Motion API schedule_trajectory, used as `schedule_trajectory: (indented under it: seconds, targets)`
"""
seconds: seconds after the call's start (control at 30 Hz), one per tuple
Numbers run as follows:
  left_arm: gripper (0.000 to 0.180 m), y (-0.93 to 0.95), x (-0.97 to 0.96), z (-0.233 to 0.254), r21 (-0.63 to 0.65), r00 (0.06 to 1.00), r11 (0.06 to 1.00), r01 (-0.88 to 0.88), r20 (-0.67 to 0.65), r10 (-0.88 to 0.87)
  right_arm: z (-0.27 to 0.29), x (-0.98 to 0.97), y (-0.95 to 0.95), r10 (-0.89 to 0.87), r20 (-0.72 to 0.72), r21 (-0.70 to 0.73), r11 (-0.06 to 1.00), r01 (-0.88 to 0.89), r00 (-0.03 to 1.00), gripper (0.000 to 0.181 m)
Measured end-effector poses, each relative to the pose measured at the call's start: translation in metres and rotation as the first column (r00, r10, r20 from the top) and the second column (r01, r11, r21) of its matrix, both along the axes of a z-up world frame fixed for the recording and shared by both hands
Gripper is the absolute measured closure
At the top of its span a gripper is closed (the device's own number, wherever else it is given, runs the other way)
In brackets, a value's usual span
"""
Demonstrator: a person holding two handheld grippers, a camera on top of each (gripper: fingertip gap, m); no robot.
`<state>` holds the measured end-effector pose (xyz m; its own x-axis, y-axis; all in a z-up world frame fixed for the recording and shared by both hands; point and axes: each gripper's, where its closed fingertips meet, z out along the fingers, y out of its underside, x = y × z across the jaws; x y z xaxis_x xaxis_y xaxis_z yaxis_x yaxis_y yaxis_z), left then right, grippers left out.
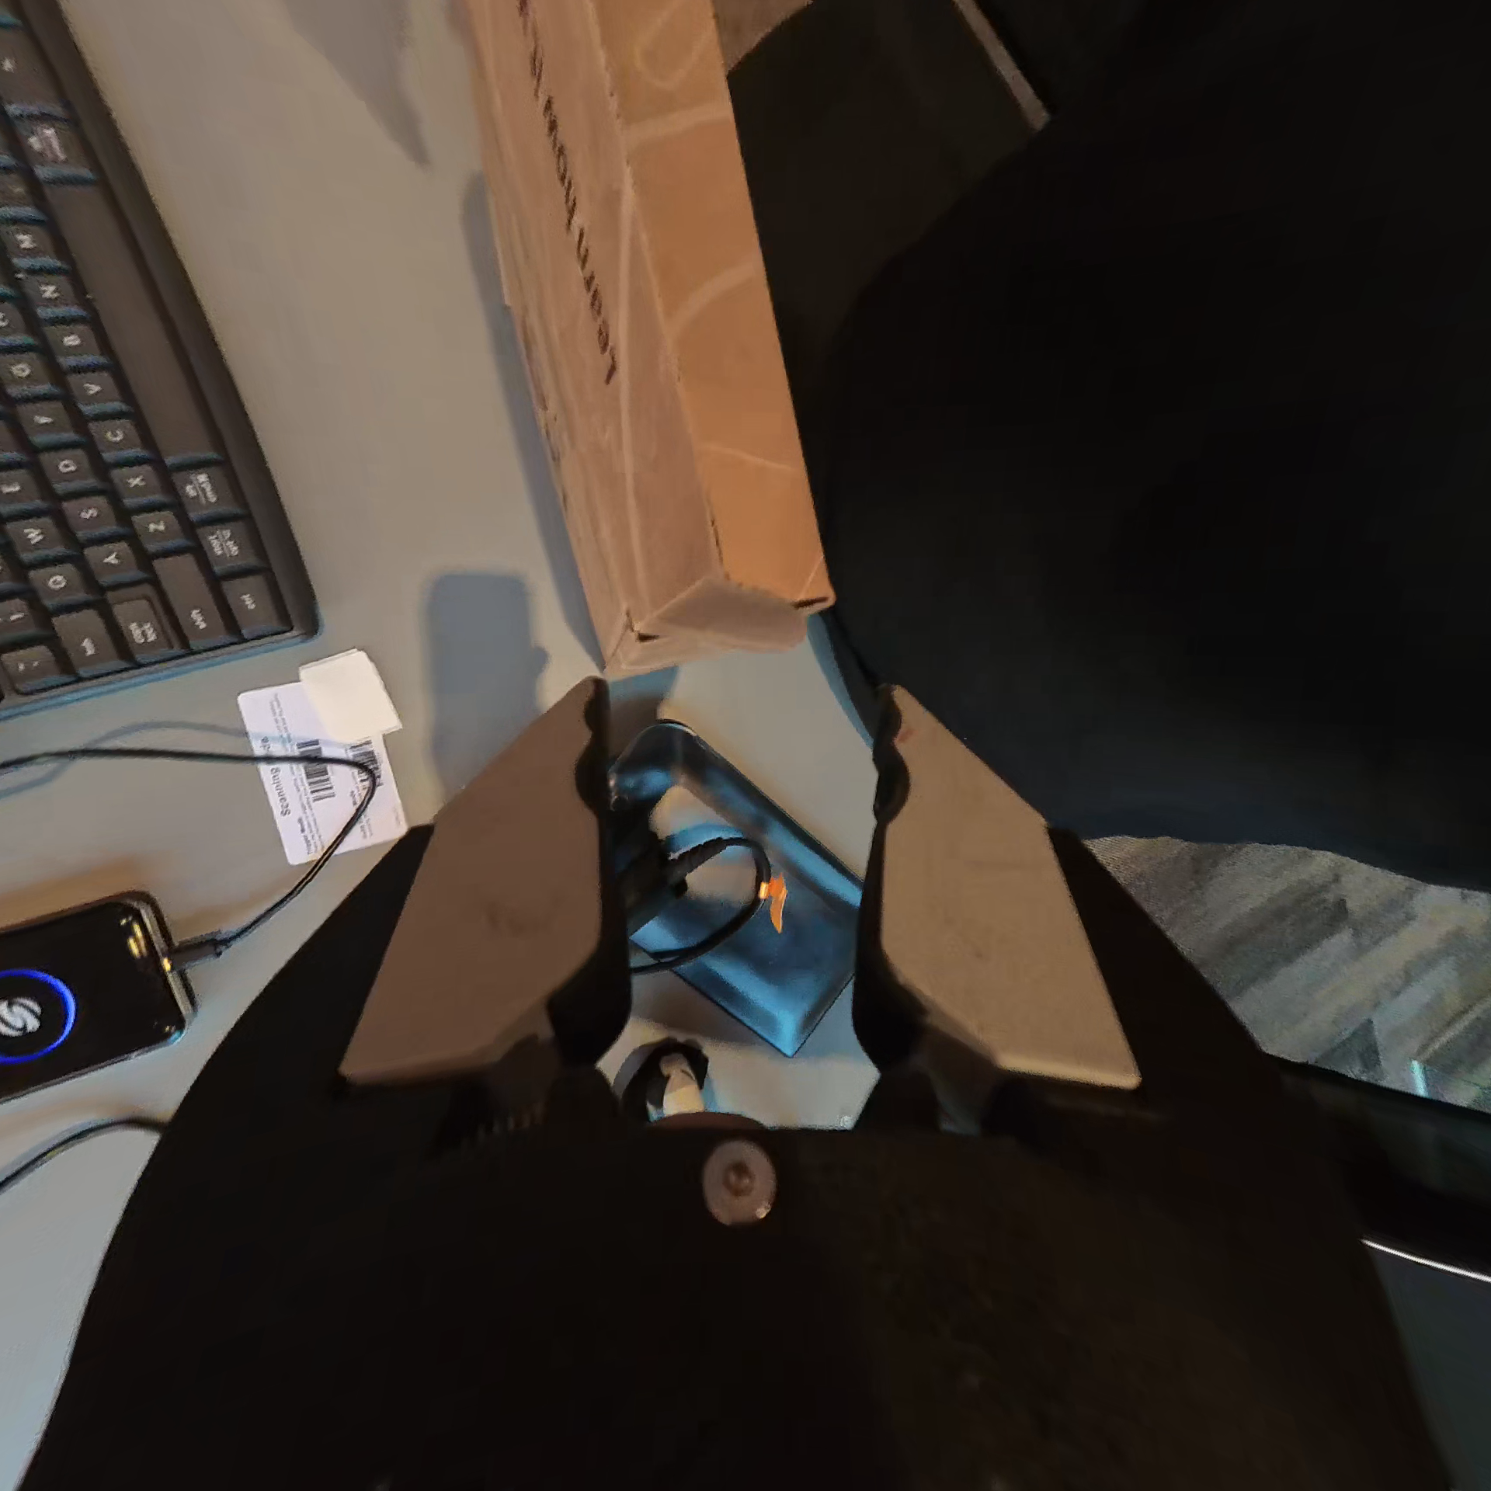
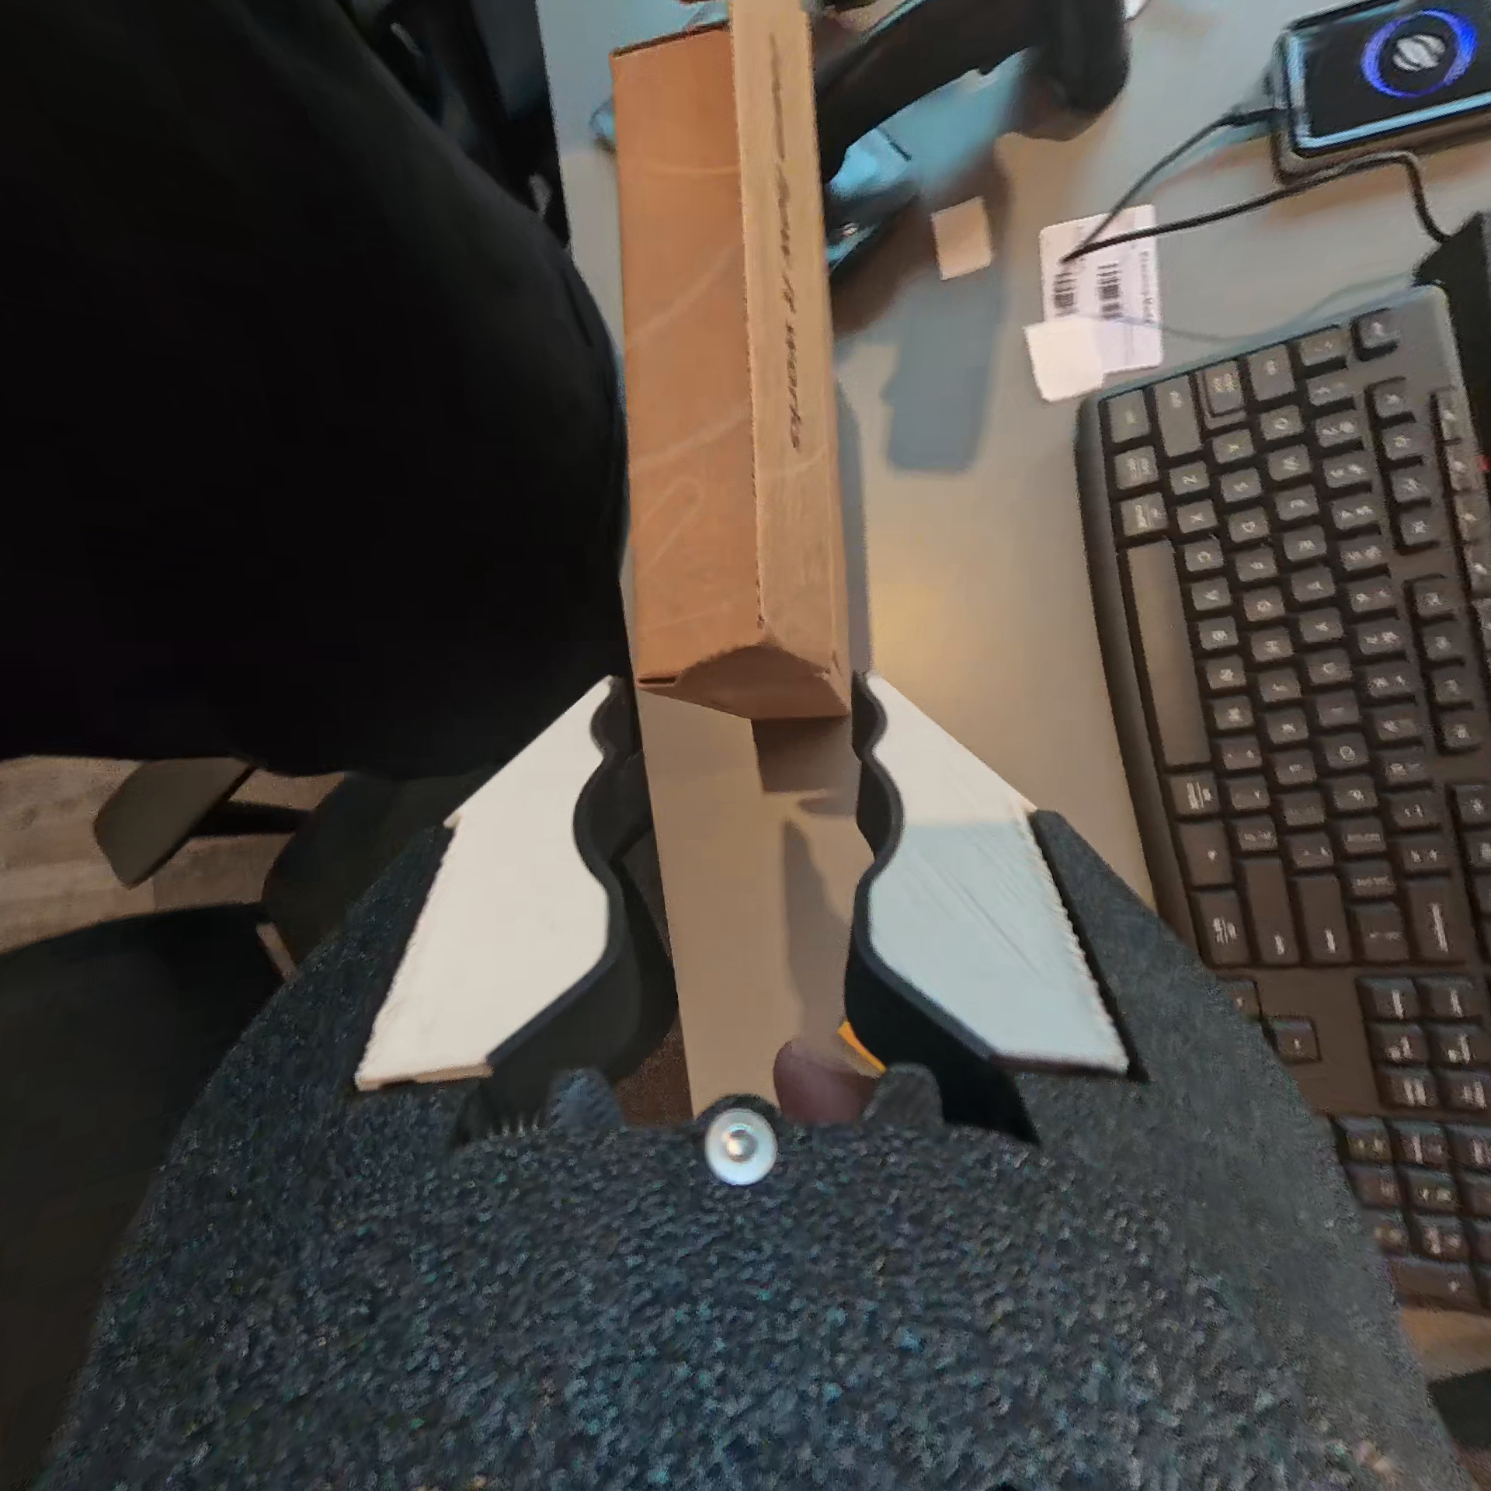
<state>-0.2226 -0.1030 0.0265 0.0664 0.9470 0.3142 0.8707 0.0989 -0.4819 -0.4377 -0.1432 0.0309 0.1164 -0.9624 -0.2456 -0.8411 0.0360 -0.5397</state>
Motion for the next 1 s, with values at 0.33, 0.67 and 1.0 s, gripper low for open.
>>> schedule_trajectory:
  seconds: [0.33, 0.67, 1.0]
  targets:
    - [0.139, 0.008, -0.022, -0.007, 0.066, 0.999, 0.997, 0.03, -0.028, -0.028, -0.008, 0.016, 0.011, 0.136, 0.042, 0.116, 0.983, -0.14, 0.99, 0.143]
    - [0.139, 0.001, -0.033, -0.005, 0.302, 0.972, 0.941, -0.156, -0.122, 0.201, -0.005, 0.021, 0.0, 0.021, 0.151, 0.305, 0.95, -0.067, 0.988, 0.142]
    - [0.127, -0.002, -0.022, -0.012, 0.205, 0.975, 0.964, -0.168, -0.111, 0.193, -0.015, -0.011, -0.002, 0.139, 0.059, 0.215, 0.965, -0.148, 0.989, 0.12]
